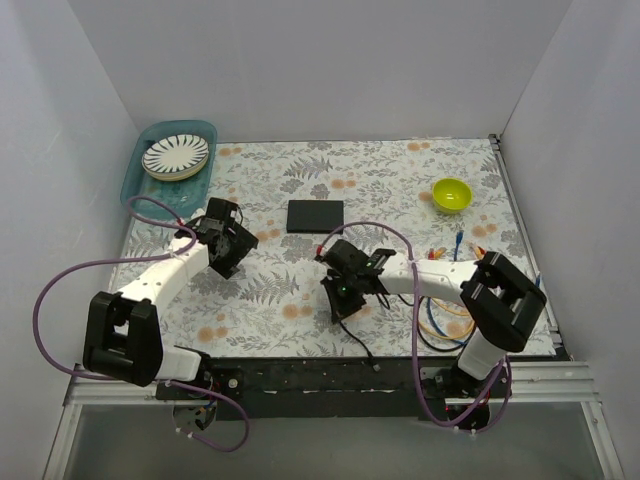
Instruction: Pull the plug from the switch port
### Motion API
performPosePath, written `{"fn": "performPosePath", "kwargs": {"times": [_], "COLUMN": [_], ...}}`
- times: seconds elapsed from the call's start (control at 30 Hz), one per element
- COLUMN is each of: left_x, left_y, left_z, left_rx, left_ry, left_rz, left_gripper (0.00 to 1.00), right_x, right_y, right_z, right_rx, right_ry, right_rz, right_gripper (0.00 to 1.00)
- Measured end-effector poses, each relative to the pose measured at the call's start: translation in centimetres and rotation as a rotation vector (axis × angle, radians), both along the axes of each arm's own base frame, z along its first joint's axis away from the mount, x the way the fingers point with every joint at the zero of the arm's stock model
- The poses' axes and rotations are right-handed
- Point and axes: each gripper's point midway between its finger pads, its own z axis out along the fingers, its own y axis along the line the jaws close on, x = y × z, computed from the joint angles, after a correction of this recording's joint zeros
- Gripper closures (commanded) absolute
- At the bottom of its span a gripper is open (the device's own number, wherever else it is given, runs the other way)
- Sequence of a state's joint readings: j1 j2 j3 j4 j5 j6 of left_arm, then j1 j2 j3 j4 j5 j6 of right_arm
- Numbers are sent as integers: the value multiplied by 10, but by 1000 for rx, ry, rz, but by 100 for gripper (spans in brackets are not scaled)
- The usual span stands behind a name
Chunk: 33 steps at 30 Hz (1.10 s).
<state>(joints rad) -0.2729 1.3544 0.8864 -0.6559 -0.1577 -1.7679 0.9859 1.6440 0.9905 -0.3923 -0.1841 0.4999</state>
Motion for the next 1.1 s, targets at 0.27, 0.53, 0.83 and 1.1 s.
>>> {"fn": "performPosePath", "kwargs": {"times": [0.27,0.53,0.83,1.1], "left_x": [-3,-3,7,59], "left_y": [-6,-17,-12,-26], "left_z": [-21,-38,-36,-36], "left_rx": [-24,-63,-81,-132], "left_ry": [52,100,94,87], "left_rz": [-39,-88,-80,-86], "left_gripper": [34,35,27,31], "right_x": [40,106,127,230], "right_y": [-81,-201,-217,-98], "right_z": [-3,-10,61,153], "right_rx": [-66,-188,-27,306], "right_ry": [5,-1,-248,-366], "right_rz": [-289,-713,-849,-683], "right_gripper": [99,99,87,99]}}
